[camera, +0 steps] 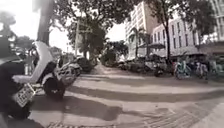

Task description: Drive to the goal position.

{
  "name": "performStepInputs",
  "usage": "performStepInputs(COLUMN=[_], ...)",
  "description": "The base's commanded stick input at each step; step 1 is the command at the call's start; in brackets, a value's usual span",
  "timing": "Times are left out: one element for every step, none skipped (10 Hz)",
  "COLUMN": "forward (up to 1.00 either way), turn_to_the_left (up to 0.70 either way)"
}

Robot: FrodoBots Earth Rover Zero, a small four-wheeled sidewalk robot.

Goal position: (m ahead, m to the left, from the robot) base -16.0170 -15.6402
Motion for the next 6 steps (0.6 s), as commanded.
performStepInputs(forward=[0.45, 0.45, 0.45, 0.45, 0.45, 0.45], turn_to_the_left=[-0.27, -0.27, -0.27, -0.27, -0.27, -0.27])
